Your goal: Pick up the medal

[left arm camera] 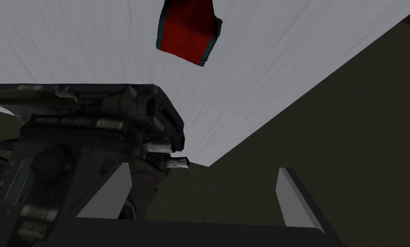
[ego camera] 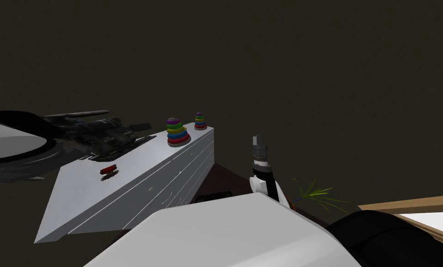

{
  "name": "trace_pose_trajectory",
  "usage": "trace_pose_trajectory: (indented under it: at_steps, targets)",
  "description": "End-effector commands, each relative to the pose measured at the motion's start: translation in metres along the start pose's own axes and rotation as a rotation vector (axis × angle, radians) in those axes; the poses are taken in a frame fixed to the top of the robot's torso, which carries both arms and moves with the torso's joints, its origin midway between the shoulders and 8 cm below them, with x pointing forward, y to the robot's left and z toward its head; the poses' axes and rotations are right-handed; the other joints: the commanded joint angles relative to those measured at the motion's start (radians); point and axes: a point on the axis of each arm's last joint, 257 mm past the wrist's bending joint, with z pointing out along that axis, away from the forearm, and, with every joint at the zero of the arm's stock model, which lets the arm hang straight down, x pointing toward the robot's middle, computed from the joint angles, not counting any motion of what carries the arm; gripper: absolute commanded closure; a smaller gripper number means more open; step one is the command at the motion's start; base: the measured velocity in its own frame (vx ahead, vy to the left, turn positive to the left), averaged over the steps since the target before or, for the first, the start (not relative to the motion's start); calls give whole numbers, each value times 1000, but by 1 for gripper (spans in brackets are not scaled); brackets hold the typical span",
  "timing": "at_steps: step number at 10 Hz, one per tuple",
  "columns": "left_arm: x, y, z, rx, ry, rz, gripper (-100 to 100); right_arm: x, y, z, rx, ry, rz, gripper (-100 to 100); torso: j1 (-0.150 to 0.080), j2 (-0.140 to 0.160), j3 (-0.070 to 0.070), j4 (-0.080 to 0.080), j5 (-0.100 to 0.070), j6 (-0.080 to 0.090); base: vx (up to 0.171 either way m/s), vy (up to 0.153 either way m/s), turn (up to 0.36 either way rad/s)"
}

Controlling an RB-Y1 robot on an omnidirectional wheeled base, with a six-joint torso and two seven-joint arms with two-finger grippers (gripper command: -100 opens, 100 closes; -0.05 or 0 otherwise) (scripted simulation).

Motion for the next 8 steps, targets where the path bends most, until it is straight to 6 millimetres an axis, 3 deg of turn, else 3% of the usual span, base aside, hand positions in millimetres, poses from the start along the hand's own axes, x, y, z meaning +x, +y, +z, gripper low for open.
trace_pose_trajectory:
  at_steps: [1, 5, 8]
  targets:
    - [-1, 5, -4, -16, 13, -33, -100, 0, 0, 0, 0, 0, 0, 0, 0, 0, 0, 0, 0, 0, -30, 23, -98]
    - [8, 12, -12, -45, 59, -93, -100, 0, 0, 0, 0, 0, 0, 0, 1, -1, -1, 0, 0, 0, -19, 28, -109]
    - [26, 17, -16, -68, 114, -122, -100, 0, 0, 0, 0, 0, 0, 0, 2, -1, -1, 0, 1, 0, -19, 46, -113]
